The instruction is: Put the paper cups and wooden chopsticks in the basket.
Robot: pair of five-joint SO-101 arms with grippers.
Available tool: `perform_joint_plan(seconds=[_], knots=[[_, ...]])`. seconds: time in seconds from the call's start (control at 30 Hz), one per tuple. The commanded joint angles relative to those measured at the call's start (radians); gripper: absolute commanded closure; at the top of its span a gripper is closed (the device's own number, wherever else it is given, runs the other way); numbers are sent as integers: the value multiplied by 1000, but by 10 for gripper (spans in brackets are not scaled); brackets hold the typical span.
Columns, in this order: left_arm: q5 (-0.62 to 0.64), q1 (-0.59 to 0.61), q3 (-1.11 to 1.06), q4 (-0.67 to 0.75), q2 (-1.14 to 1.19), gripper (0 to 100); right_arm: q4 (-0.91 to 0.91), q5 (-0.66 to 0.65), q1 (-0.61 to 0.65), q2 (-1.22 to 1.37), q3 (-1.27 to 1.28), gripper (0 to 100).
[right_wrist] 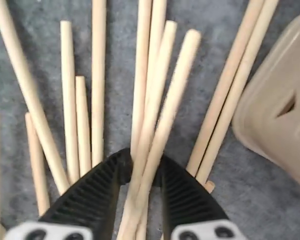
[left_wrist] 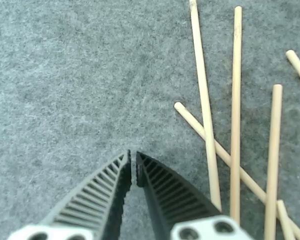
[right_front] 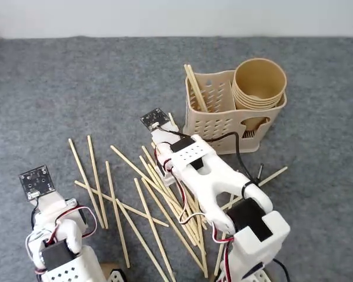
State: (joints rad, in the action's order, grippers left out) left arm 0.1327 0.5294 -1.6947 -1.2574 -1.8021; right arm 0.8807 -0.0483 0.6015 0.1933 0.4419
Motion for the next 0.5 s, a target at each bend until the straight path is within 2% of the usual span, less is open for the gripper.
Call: perform_joint_plan(seconds=[0.0,0.2,0.47], knots=[[-2,-3,12,3,-14,983,25,-14,-1,-79,-25,991],[-2,-3,12,3,-14,983,88,-14,-1,-223,-26,991],[-2,-3,12,3,-14,983,77,-11,-1,-404,-26,991]])
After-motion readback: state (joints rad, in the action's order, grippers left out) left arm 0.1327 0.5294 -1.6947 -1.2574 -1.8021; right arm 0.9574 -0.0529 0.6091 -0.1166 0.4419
